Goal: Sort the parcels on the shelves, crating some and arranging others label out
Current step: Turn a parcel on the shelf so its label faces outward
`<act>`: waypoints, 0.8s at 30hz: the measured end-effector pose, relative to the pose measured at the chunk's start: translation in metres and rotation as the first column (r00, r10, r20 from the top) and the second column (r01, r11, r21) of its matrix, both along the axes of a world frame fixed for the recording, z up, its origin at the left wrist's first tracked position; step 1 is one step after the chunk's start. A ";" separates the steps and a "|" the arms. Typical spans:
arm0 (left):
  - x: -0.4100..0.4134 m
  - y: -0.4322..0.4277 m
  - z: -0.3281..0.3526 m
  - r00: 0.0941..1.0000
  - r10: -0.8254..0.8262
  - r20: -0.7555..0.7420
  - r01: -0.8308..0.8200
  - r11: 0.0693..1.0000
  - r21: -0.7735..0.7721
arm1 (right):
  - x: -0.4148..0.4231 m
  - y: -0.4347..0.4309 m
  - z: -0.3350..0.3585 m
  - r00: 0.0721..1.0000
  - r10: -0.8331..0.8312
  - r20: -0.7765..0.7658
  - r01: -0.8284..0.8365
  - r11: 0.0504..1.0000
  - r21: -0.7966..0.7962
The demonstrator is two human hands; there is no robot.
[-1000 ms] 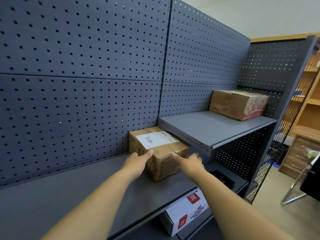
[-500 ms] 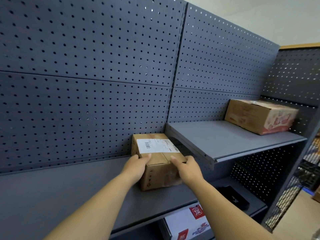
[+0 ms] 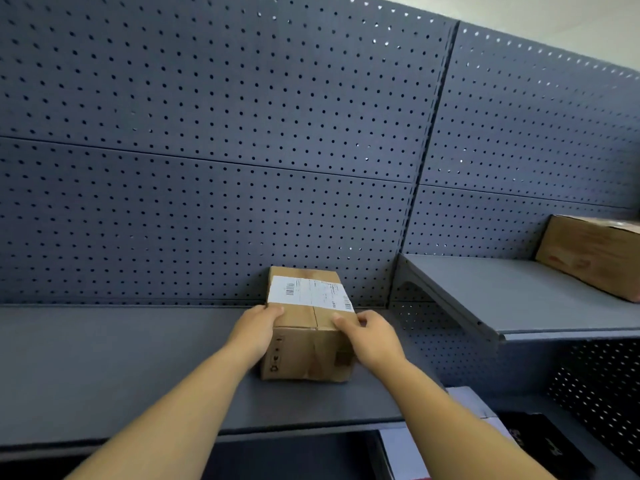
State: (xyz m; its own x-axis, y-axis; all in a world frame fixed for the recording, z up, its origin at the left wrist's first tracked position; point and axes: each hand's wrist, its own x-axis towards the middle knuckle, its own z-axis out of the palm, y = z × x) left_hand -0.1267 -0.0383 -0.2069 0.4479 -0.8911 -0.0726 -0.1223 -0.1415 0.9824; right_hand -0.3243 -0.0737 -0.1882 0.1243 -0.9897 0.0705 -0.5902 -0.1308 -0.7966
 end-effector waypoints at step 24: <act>0.180 0.118 0.017 0.954 0.276 -0.116 -0.274 0.961 0.031 | 0.205 0.048 0.000 0.924 0.376 0.078 -0.381 0.922 0.070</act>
